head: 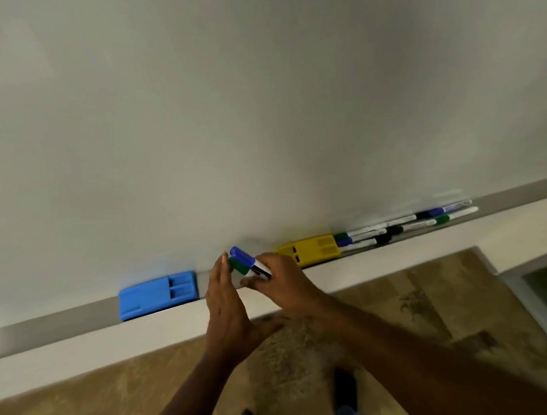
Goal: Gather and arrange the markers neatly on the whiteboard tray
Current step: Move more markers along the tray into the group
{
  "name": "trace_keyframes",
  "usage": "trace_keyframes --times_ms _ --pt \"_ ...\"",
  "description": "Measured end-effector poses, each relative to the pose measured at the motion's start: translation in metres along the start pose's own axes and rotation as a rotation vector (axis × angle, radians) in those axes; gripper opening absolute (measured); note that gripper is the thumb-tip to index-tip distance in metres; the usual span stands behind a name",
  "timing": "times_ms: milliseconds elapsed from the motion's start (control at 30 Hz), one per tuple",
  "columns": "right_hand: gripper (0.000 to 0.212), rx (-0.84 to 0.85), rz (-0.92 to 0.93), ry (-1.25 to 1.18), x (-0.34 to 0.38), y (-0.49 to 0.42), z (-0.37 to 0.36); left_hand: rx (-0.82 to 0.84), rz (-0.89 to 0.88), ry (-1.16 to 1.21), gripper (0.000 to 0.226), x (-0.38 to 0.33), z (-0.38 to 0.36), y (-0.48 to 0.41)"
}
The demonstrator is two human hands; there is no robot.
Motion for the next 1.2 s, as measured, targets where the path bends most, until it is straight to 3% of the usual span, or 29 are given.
trace_keyframes --times_ms 133,300,533,833,967,1200 --pt "0.026 -0.092 0.031 0.09 -0.033 0.009 0.054 0.045 -0.06 -0.013 0.135 -0.025 -0.03 -0.006" --pt "0.033 -0.154 0.071 0.164 -0.08 0.024 0.136 0.07 -0.041 -0.034 0.111 -0.055 -0.072 -0.016" --pt "0.021 -0.285 0.055 0.274 -0.151 0.036 0.262 0.144 -0.083 -0.097 0.085 -0.109 -0.144 -0.039" --pt "0.018 -0.187 -0.014 0.559 -0.238 0.046 0.387 0.211 -0.201 -0.153 0.059 -0.172 -0.219 -0.073" --pt "0.022 -0.07 -0.044 0.693 -0.265 0.043 0.412 0.263 -0.244 -0.18 0.042 -0.19 -0.242 -0.083" --pt "0.024 0.104 -0.045 0.804 -0.289 0.033 0.419 0.3 -0.249 -0.194 0.034 -0.211 -0.265 -0.093"
Point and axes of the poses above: each hand's wrist, its own y-axis away from the middle knuckle, its own z-axis out of the back of the hand, x = y × z, the point moved 5 cm from there along -y, towards the middle knuckle, and after that the axes turned 1 degree about z, right-handed, at the moved point
